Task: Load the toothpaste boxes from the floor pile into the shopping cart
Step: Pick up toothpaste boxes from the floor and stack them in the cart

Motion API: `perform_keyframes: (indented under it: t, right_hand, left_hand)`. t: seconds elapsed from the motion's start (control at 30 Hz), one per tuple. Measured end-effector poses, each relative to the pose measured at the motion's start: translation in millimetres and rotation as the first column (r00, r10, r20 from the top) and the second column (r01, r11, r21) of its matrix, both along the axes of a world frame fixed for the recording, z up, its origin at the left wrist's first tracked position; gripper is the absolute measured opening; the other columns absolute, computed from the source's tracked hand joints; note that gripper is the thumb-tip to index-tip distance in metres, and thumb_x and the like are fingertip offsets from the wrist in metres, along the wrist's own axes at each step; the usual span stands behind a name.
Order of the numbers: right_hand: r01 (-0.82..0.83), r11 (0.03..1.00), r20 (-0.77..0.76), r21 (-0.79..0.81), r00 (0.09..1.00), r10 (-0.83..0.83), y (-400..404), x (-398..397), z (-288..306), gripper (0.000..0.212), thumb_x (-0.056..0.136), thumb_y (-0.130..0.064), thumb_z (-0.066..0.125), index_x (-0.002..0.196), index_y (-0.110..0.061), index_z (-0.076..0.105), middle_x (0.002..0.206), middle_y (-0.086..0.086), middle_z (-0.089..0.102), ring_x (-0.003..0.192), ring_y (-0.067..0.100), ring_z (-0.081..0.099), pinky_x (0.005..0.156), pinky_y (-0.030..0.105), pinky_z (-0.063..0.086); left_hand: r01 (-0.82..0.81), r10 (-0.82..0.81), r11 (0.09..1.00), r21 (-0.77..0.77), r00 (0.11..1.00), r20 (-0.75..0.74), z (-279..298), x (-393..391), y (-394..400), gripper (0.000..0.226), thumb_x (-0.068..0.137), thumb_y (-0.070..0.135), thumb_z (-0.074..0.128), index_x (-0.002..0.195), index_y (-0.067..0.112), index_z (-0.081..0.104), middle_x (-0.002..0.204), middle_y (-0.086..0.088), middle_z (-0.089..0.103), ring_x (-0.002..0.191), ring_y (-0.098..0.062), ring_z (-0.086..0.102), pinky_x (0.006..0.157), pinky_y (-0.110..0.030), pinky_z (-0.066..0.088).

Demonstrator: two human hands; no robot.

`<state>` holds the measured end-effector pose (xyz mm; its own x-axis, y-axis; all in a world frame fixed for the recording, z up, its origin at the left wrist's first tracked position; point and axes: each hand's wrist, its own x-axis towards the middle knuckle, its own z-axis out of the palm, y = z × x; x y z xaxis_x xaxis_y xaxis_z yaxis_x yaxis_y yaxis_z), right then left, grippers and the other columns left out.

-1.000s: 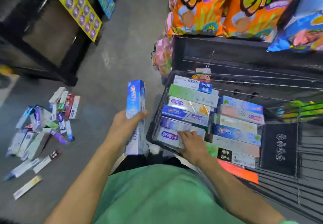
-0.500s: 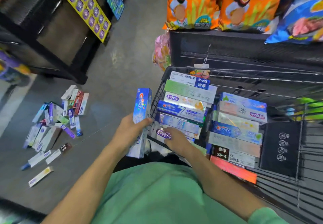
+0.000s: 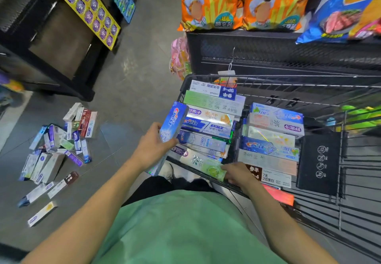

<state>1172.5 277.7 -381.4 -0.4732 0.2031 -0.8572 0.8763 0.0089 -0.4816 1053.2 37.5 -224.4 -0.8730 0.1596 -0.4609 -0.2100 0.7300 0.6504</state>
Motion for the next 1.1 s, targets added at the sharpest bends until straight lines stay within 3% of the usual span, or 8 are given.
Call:
perform_keyframes:
  t: [0.13, 0.2, 0.33, 0.5, 0.6, 0.83, 0.93, 1.1]
  right_hand:
    - [-0.085, 0.994, -0.012, 0.070, 0.996, 0.086, -7, -7, -3, 0.032, 0.092, -0.029, 0.069, 0.110, -0.003, 0.064, 0.095, 0.011, 0.062, 0.097, 0.030, 0.063, 0.090, 0.043, 0.053]
    - [-0.039, 0.998, -0.021, 0.052, 0.999, 0.040, -3, -1, -5, 0.039, 0.093, -0.030, 0.068, 0.118, -0.001, 0.065, 0.087, 0.007, 0.060, 0.086, 0.026, 0.061, 0.081, 0.038, 0.050]
    - [0.114, 0.992, -0.075, 0.063, 0.991, -0.109, 8, 7, -7, 0.041, 0.091, -0.026, 0.070, 0.125, -0.005, 0.064, 0.088, 0.000, 0.061, 0.090, 0.023, 0.056, 0.093, 0.043, 0.050]
    - [0.235, 0.968, -0.146, 0.085, 0.964, -0.222, 14, 15, 10, 0.033, 0.094, -0.022, 0.067, 0.125, -0.011, 0.065, 0.110, 0.008, 0.070, 0.100, 0.029, 0.067, 0.088, 0.041, 0.052]
    - [0.279, 0.960, -0.193, 0.027, 0.944, -0.268, 15, 21, 20, 0.036, 0.093, -0.020, 0.070, 0.127, -0.014, 0.059, 0.113, 0.008, 0.068, 0.102, 0.027, 0.067, 0.088, 0.039, 0.051]
    - [0.268, 0.963, -0.214, -0.025, 0.939, -0.268, 1, 8, 21, 0.048, 0.089, -0.040, 0.074, 0.127, -0.022, 0.053, 0.114, 0.006, 0.065, 0.098, 0.024, 0.068, 0.088, 0.043, 0.057]
    - [0.311, 0.949, -0.204, -0.059, 0.926, -0.317, 2, 4, 18, 0.026, 0.095, -0.020, 0.070, 0.118, -0.013, 0.058, 0.099, 0.010, 0.064, 0.077, 0.021, 0.064, 0.069, 0.032, 0.054]
    - [0.379, 0.919, -0.173, -0.108, 0.903, -0.392, 10, 7, 10, 0.018, 0.096, -0.005, 0.065, 0.114, -0.003, 0.062, 0.091, 0.018, 0.062, 0.066, 0.025, 0.061, 0.078, 0.048, 0.057]
  left_hand:
    - [0.280, -0.285, 0.953, -0.116, 0.958, -0.034, -11, -14, 8, 0.035, 0.088, 0.031, 0.074, 0.107, 0.025, 0.045, 0.095, 0.005, 0.064, 0.076, -0.013, 0.058, 0.065, -0.030, 0.045]
    - [0.414, -0.425, 0.895, -0.164, 0.904, -0.038, -22, -21, 14, 0.038, 0.087, 0.028, 0.074, 0.115, 0.026, 0.049, 0.110, 0.001, 0.066, 0.091, -0.022, 0.063, 0.076, -0.037, 0.053]
    - [0.632, -0.676, 0.687, -0.359, 0.737, 0.001, -47, -34, 28, 0.058, 0.089, 0.036, 0.071, 0.142, 0.025, 0.047, 0.134, -0.003, 0.051, 0.118, -0.025, 0.057, 0.091, -0.047, 0.054]
    - [0.808, -0.888, 0.383, -0.448, 0.456, 0.063, -82, -36, 54, 0.062, 0.095, 0.041, 0.064, 0.149, 0.022, 0.040, 0.127, -0.006, 0.045, 0.113, -0.028, 0.055, 0.089, -0.043, 0.054]
    - [0.838, -0.927, 0.317, -0.444, 0.374, 0.043, -104, -30, 68, 0.065, 0.097, 0.041, 0.062, 0.152, 0.018, 0.037, 0.131, -0.008, 0.046, 0.118, -0.029, 0.051, 0.091, -0.044, 0.053]
    - [0.832, -0.926, 0.336, -0.442, 0.378, 0.007, -128, -7, 74, 0.063, 0.100, 0.041, 0.056, 0.155, 0.020, 0.033, 0.137, -0.009, 0.045, 0.124, -0.029, 0.044, 0.093, -0.040, 0.042]
    - [0.840, -0.917, 0.367, -0.400, 0.399, -0.004, -130, -10, 66, 0.066, 0.096, 0.053, 0.058, 0.152, 0.024, 0.039, 0.138, -0.006, 0.049, 0.126, -0.027, 0.044, 0.100, -0.040, 0.040]
    - [0.703, -0.751, 0.644, -0.303, 0.656, -0.072, -124, -36, 46, 0.063, 0.098, 0.065, 0.039, 0.140, 0.020, 0.054, 0.132, -0.003, 0.058, 0.123, -0.024, 0.051, 0.104, -0.042, 0.042]
